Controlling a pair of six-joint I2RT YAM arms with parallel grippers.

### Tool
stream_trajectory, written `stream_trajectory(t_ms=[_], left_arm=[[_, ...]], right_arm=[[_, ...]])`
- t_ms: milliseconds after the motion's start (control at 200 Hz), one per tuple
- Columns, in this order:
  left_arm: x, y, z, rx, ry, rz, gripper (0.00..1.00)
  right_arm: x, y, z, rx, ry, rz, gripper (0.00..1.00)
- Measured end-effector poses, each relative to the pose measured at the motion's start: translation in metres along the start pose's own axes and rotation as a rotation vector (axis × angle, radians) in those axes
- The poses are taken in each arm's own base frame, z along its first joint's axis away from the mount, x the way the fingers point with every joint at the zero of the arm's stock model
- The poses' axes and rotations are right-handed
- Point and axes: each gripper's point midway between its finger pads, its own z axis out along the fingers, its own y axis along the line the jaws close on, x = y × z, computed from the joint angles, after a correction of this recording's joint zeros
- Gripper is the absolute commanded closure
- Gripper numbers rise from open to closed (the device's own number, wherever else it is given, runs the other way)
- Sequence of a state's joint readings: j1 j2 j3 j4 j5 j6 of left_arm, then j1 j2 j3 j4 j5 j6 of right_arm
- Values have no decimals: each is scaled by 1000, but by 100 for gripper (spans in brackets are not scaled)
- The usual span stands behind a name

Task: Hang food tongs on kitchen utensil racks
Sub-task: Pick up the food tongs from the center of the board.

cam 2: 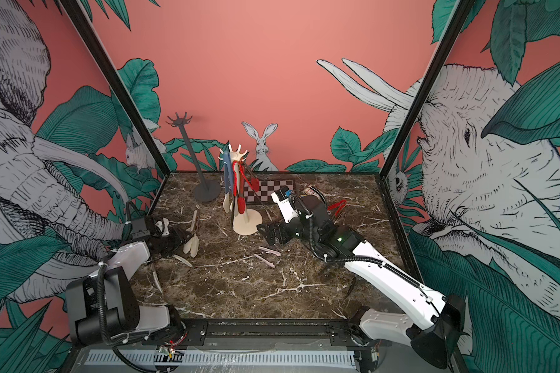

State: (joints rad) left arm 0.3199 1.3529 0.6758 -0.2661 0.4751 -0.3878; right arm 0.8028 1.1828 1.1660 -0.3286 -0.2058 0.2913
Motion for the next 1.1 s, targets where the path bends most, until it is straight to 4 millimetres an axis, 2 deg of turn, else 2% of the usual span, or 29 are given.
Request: stream_trajectory(t_ms=[195,390,820,1095], left_arm=[[1,6,8,6,14,3,41],[1,1,13,58,9,18,42],[2,-13,16,164,-1,35,66],[5,-14,24,187,22,28,70]], right_arm=[[1,0,0,0,3,-7,1],[2,1,0,-7,8,-12,1],[7,0,0,-6,29,-25,1],[7,0,0,-5,30,-25,1]])
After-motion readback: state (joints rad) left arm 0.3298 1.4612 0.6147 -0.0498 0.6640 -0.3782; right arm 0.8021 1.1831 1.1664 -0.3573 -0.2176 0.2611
